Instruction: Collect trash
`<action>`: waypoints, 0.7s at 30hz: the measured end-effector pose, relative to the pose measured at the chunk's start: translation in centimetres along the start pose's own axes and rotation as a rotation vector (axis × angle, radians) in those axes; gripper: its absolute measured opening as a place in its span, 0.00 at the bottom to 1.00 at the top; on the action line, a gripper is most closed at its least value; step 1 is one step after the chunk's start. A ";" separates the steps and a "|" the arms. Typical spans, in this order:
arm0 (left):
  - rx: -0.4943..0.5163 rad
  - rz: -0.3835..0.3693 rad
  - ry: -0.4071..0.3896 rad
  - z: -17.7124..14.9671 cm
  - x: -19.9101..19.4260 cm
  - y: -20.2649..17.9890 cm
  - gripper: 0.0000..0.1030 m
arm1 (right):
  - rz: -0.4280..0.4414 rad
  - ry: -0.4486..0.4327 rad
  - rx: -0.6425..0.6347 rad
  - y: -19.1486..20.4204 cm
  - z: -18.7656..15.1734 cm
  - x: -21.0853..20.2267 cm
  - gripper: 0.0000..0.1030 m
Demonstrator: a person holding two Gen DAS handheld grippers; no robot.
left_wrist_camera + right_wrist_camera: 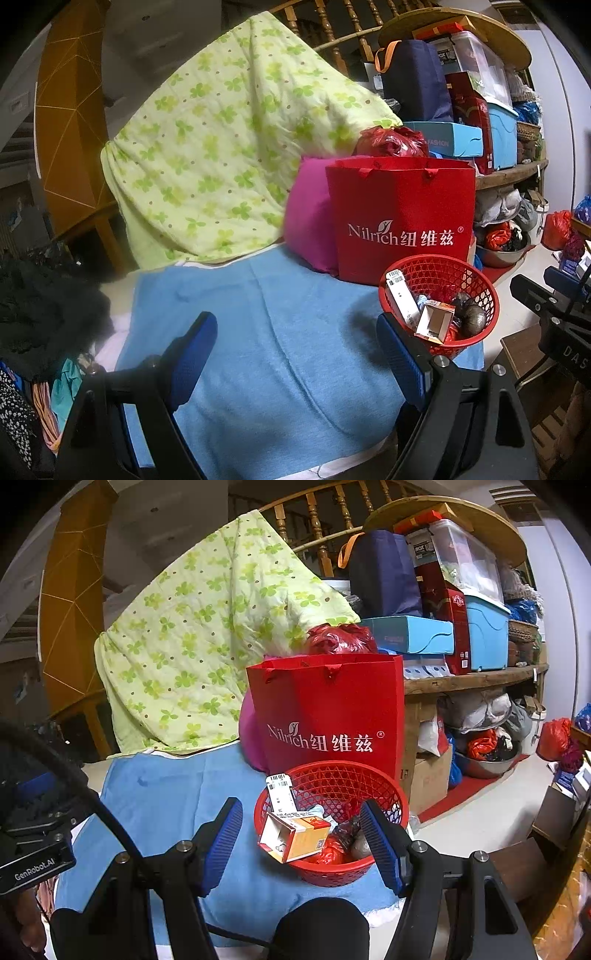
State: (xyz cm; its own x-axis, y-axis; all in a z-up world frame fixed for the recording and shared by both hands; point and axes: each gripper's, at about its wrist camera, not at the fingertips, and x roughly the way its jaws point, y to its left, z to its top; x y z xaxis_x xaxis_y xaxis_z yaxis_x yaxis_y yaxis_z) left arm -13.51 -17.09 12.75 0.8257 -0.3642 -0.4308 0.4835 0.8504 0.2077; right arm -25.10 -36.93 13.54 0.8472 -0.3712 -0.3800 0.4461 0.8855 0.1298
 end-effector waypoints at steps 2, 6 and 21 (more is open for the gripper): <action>0.001 0.002 -0.002 0.0 -0.1 0.0 0.85 | -0.001 -0.001 -0.001 0.0 0.0 0.0 0.68; 0.000 0.001 -0.001 0.0 -0.2 0.0 0.85 | 0.000 0.000 0.001 0.0 0.0 0.0 0.68; 0.002 -0.010 -0.001 -0.2 -0.1 -0.3 0.85 | -0.003 -0.002 0.003 0.0 0.0 -0.1 0.68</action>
State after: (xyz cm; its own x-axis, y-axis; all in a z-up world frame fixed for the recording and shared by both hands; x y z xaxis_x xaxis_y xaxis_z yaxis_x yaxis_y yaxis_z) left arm -13.80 -17.22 12.61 0.8208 -0.3734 -0.4322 0.4927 0.8457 0.2051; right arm -25.16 -36.92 13.58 0.8466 -0.3745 -0.3782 0.4494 0.8836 0.1311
